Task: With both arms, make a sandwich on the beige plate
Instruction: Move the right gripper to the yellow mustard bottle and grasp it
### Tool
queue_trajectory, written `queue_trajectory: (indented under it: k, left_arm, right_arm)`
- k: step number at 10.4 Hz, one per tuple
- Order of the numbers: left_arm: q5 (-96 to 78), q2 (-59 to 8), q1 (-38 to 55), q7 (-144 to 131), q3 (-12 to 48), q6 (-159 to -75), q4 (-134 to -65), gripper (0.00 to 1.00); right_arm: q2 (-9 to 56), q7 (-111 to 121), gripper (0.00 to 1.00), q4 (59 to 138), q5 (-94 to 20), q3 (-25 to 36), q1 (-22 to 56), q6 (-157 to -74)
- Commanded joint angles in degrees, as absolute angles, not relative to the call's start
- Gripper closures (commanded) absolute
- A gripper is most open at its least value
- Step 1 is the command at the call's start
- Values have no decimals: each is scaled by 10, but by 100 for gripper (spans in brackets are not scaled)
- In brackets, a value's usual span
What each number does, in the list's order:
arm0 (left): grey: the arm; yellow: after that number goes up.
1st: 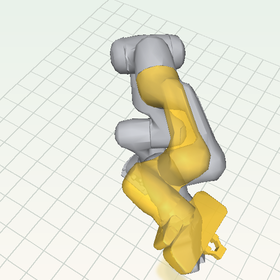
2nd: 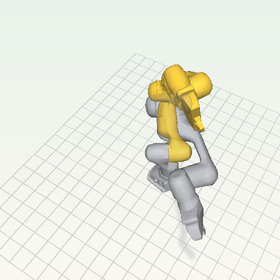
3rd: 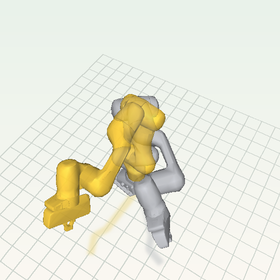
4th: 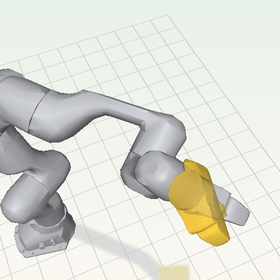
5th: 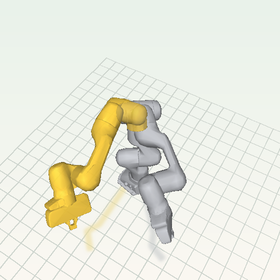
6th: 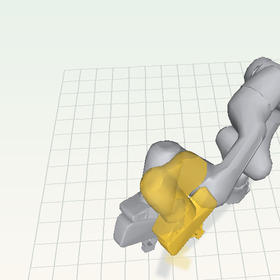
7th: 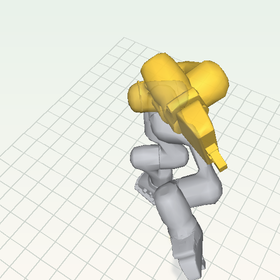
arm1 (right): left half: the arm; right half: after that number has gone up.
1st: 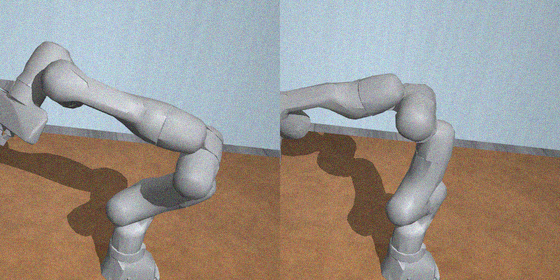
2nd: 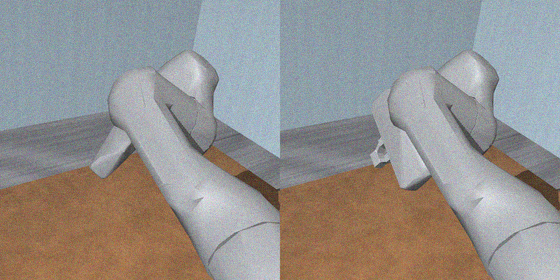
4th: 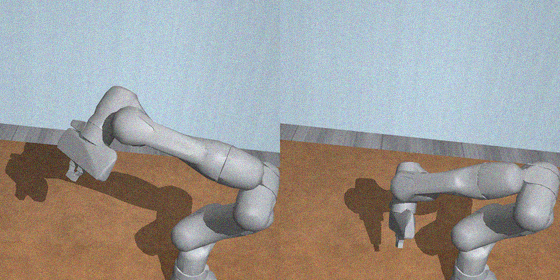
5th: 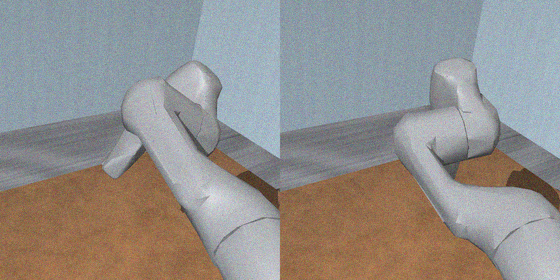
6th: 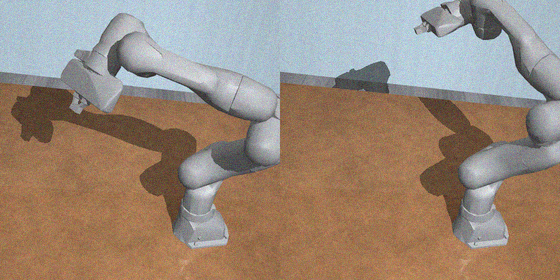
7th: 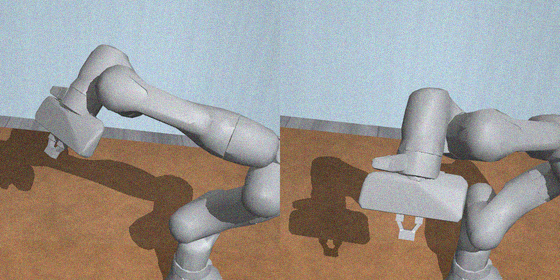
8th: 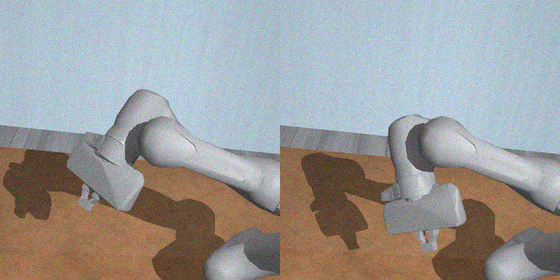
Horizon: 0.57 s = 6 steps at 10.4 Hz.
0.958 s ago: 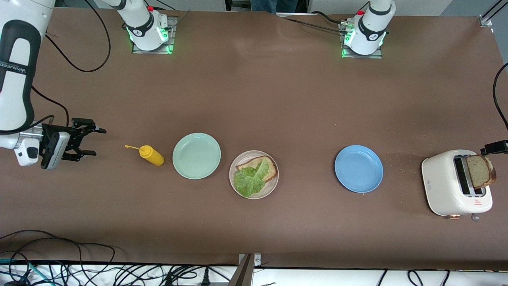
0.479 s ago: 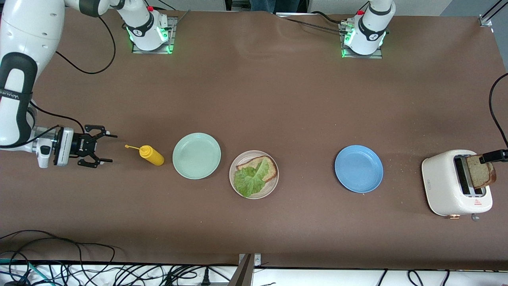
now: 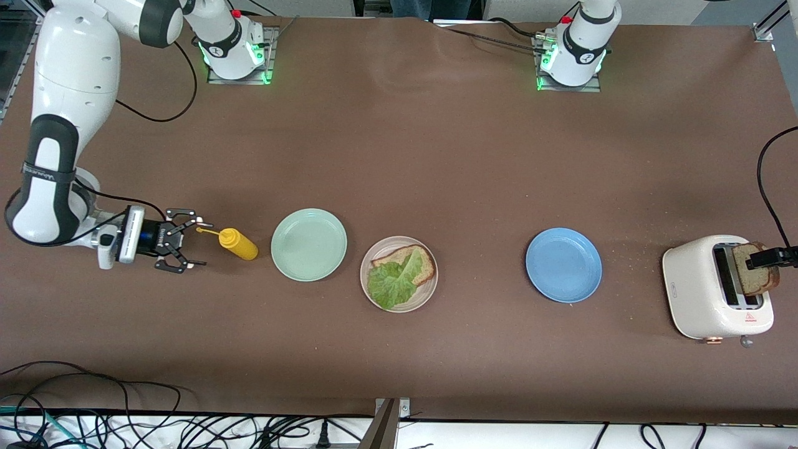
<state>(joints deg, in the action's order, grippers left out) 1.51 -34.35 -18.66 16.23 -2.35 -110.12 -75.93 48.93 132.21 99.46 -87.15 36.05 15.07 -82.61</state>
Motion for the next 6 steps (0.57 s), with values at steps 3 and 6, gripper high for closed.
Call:
queue_trajectory:
  k: [3,6]
  left_arm:
    - [14,-350,-187,173,-24,-1103,-749,0]
    - [15,-352,-190,173,-24,-1121,-749,0]
  right_arm:
    - [527,1368,0,1009,-941,280,105,-812]
    - [527,1368,0,1007,-942,265,97,-813]
